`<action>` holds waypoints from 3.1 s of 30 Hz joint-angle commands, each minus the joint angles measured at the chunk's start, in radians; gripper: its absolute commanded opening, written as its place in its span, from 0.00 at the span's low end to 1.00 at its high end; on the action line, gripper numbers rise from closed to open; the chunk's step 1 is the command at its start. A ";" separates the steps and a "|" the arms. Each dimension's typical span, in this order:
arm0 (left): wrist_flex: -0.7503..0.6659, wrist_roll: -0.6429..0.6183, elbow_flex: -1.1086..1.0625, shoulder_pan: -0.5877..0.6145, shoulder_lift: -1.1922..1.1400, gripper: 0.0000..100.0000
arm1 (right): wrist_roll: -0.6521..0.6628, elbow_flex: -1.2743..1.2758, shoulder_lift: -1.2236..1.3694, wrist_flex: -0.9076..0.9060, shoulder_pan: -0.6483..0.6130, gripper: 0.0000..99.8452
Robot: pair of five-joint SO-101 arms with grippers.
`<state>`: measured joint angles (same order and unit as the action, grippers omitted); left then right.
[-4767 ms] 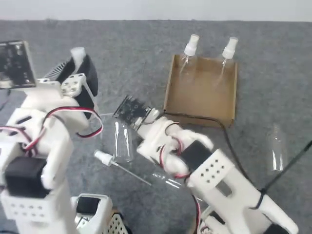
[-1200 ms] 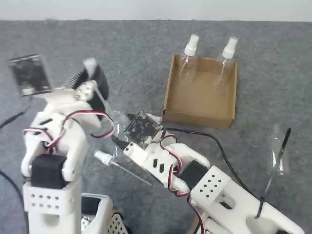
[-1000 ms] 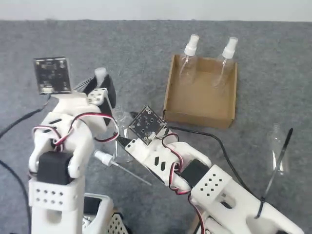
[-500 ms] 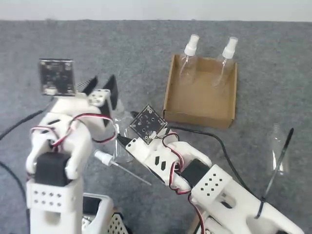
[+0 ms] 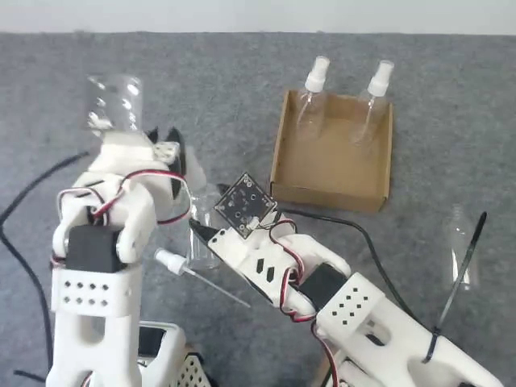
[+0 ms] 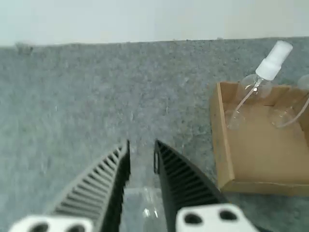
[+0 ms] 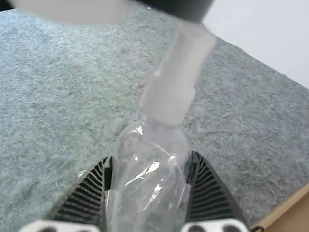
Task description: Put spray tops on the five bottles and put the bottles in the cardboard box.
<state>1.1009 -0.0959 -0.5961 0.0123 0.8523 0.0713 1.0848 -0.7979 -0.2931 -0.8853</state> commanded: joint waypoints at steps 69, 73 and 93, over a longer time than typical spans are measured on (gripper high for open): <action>-0.308 0.094 -0.515 0.020 -0.002 0.07 | 0.008 -0.176 0.776 0.920 0.588 0.01; -0.308 0.092 -0.515 0.020 -0.002 0.07 | 0.014 -0.149 0.780 0.946 0.590 0.01; -0.307 0.092 -0.515 0.021 -0.002 0.07 | 0.086 -0.123 0.967 1.141 0.572 0.01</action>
<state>0.8140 -0.0069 -1.1162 0.0307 0.8508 0.1435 0.9482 0.1949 0.8178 -0.3084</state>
